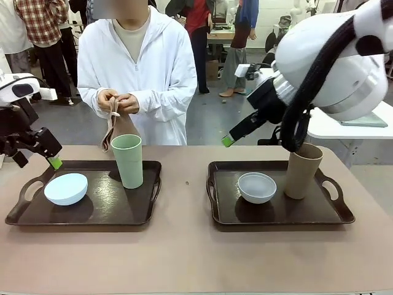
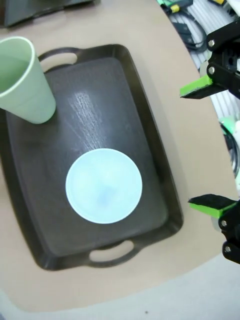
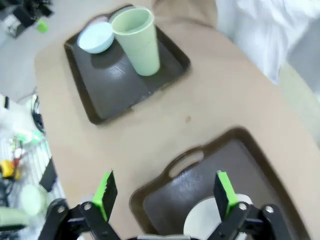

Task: Set up a tray with a mat and arrange the tableware.
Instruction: Pick up the Picnic Bowl and Reusable plastic cup from the Handle tray in front of the human's position and hold them in the air.

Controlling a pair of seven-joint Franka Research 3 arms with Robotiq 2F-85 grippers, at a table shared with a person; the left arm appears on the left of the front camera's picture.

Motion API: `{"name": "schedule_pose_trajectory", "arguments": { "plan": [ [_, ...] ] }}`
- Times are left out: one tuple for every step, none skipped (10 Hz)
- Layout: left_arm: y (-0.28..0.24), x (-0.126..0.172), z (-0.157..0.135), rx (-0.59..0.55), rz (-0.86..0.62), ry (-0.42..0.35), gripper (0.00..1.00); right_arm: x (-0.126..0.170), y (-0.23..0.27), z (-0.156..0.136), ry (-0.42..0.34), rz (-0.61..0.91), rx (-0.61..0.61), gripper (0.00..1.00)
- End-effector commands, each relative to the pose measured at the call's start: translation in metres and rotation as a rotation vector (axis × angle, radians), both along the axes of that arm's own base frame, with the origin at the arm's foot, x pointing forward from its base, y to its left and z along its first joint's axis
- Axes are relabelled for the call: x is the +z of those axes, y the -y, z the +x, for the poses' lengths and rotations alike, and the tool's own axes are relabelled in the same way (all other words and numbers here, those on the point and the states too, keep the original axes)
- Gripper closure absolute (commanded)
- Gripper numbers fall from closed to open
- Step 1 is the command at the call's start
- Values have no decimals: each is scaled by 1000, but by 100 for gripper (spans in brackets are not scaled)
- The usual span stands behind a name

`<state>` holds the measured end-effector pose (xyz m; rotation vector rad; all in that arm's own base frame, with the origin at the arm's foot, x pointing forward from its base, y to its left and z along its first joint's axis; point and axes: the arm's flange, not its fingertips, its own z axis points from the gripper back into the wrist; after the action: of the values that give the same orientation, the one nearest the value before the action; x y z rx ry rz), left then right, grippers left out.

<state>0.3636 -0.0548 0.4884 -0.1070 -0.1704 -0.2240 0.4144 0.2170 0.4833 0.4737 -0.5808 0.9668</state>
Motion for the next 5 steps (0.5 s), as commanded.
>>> {"name": "schedule_pose_trajectory", "arguments": {
  "plan": [
    [-4, -4, 6, -25, 24, 28, 0, -34, -18, 46, 54, 122, 255, 0],
    [-11, -8, 9, -18, 1, 9, 0, -43, -32, 64, 36, 150, 314, 0],
    [-16, -17, 12, -13, -25, 0, 0, -50, -48, 76, 22, 132, 366, 0],
    [-17, -21, 13, -15, -38, -2, 0, -56, -77, 96, -3, 105, 452, 0],
    [-17, -26, 14, -25, -44, 2, 0, -61, -90, 101, -16, 67, 498, 0]
  ]
}}
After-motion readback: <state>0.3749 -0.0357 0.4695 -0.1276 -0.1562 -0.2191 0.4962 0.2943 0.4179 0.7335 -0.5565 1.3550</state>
